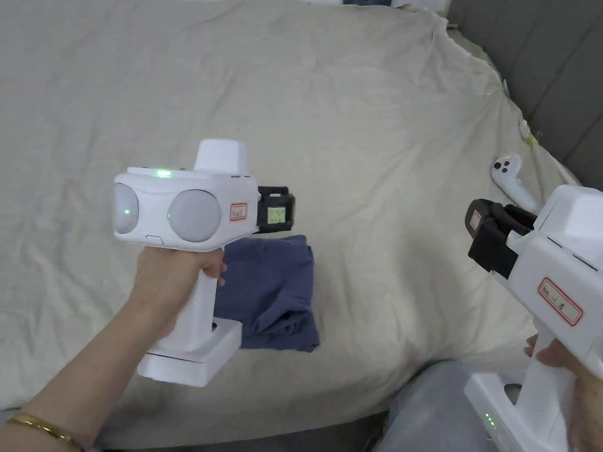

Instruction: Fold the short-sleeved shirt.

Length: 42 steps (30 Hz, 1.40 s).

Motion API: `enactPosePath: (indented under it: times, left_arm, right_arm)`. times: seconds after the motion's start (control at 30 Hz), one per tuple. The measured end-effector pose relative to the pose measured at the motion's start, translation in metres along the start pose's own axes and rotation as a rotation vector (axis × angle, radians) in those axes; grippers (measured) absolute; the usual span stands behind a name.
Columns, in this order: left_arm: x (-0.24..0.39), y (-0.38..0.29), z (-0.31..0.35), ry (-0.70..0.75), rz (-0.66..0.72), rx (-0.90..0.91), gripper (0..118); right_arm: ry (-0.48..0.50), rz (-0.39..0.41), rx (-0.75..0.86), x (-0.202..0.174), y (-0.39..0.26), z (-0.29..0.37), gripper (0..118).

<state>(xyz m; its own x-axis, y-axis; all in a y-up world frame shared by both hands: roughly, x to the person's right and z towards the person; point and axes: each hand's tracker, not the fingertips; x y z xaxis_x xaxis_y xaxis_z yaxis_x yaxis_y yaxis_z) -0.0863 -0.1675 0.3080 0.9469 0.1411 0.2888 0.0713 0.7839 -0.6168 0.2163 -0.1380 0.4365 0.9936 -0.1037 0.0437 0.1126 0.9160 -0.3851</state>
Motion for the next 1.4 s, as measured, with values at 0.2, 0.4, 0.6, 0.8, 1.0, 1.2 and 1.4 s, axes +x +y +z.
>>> enactPosePath:
  times: [0.2,0.4,0.6,0.8,1.0,1.2,1.4]
  left_arm:
    - [-0.001,-0.043,-0.01,-0.001,0.061,-0.057,0]
    - [0.052,-0.096,-0.038,-0.15,-0.001,-0.221,0]
    - [0.09,-0.13,-0.073,-0.206,-0.002,-0.364,0]
    - [0.084,-0.109,-0.061,-0.285,0.117,-0.303,0]
    - [0.023,-0.037,0.016,-0.194,0.157,0.103,0]
    - [-0.05,-0.028,0.055,0.134,0.104,0.282,0]
    - [-0.092,-0.051,0.079,0.221,0.174,0.265,0]
  right_arm:
    - [0.026,0.01,0.001,-0.011,-0.003,-0.005,0]
    - [0.033,-0.007,0.014,-0.012,-0.005,0.0,0]
    - [0.017,-0.025,0.017,-0.02,-0.003,0.013,0]
    - [0.014,-0.024,0.036,-0.026,0.005,0.023,0]
    - [0.046,0.034,0.096,-0.057,0.023,0.018,0]
    - [0.146,0.084,0.099,-0.091,0.014,-0.023,0]
    - [0.214,0.101,-0.013,-0.149,-0.031,-0.08,0]
